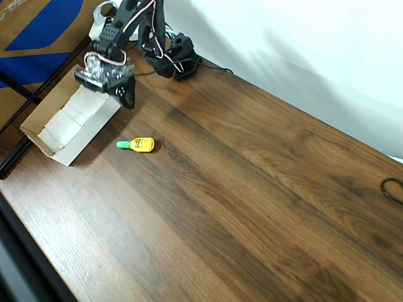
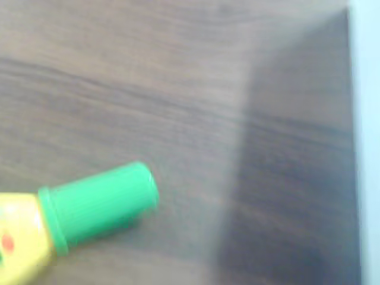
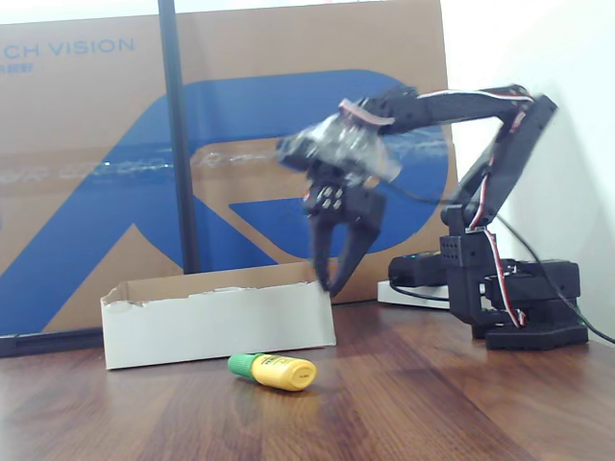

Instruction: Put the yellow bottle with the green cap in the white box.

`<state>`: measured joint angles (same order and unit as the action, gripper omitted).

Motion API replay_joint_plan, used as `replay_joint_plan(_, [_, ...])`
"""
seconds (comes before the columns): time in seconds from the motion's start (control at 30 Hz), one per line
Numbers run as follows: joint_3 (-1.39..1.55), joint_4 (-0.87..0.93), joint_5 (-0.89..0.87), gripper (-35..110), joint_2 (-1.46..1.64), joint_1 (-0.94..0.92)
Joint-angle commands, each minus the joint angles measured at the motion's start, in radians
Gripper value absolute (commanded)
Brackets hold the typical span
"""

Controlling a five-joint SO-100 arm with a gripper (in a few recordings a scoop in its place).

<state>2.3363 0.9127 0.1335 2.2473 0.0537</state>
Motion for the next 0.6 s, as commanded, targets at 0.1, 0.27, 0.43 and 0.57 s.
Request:
replay_joint_plan(0.1, [-0.072, -0.132, 0.021, 0, -0.107, 0.009])
replay_joint_plan(0.27, [-0.124, -0.173, 0.017, 2, -0.224, 0.029])
replay_joint_plan(0.43, [-0.189, -0.175, 0.046, 8, -0.339, 0.074])
replay_joint_plan(0.57, [-0.229, -0.184, 0.08, 13, -0.422, 0.104])
